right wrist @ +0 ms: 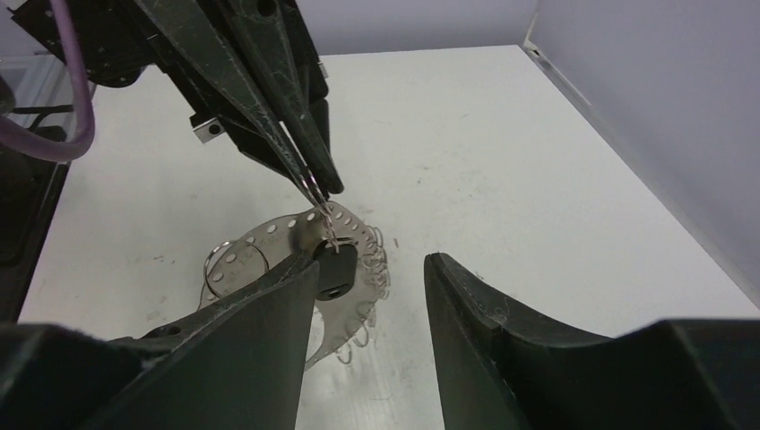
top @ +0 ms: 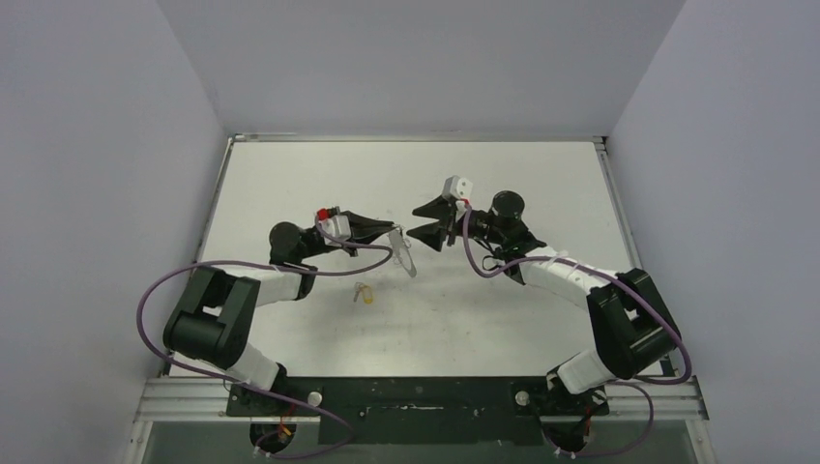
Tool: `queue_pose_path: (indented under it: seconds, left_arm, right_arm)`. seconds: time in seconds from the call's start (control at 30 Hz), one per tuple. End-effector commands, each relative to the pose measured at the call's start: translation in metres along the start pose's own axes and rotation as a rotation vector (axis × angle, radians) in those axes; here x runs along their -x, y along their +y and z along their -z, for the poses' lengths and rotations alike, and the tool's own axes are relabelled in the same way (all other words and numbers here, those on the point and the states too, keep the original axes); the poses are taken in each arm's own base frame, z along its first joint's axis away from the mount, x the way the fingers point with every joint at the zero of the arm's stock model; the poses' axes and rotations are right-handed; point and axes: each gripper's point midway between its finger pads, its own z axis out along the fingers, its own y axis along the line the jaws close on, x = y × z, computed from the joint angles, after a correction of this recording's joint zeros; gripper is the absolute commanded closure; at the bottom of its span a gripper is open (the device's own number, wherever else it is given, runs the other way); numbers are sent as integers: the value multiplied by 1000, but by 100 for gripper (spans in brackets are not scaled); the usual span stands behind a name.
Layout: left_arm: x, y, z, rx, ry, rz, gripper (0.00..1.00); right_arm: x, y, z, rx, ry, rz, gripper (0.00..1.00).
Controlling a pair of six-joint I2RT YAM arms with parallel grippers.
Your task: Put the keys on the keyring
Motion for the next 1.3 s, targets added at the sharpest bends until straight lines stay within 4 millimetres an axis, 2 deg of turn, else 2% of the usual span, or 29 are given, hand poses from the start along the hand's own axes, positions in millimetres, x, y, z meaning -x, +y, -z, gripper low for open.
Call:
queue_pose_path:
  seconds: [0.0,0.1,0.17,0.57,0.63,0.73,0.8,0.93,1.03,1.1,1.17,1.27]
  left_arm:
    - [35,-11,-3,-29,-76,-96,100]
    - [40,-15,-3,-30,-84,-98,100]
    - [43,-18,-4,-35,-89,-97,100]
    - [45,-23,-7,-47,-97,-86,100]
    - [45,-23,-8,-49,-98,-82,100]
    - [45,-23,-8,-49,-97,-77,100]
    - [45,-23,-8,-47,-98,-75,100]
    - [45,-23,-8,-50,-97,-71,100]
    - [43,-24,-8,-50,-94,-66,100]
    - [41,-24,-8,-50,-92,-62,100]
    - [41,-25,-7,-50,-90,-59,100]
    - [39,-26,-6,-48,-87,-53,100]
  right_arm:
    - [25,29,-16,141,-72,108,52]
    - [25,41,-21,172,-72,113,52]
    - [25,45,-23,181,-74,116,56]
    - [39,51,-31,210,-108,121,87]
    - [39,51,-30,206,-108,123,86]
    - [40,49,-28,188,-109,128,70]
    - [41,48,-27,177,-111,136,69]
    - [43,48,-27,180,-115,143,81]
    - [44,48,-27,179,-120,144,81]
    - [46,46,-27,168,-126,150,80]
    - [47,45,-26,159,-129,156,72]
    - [48,44,-25,147,-132,162,66]
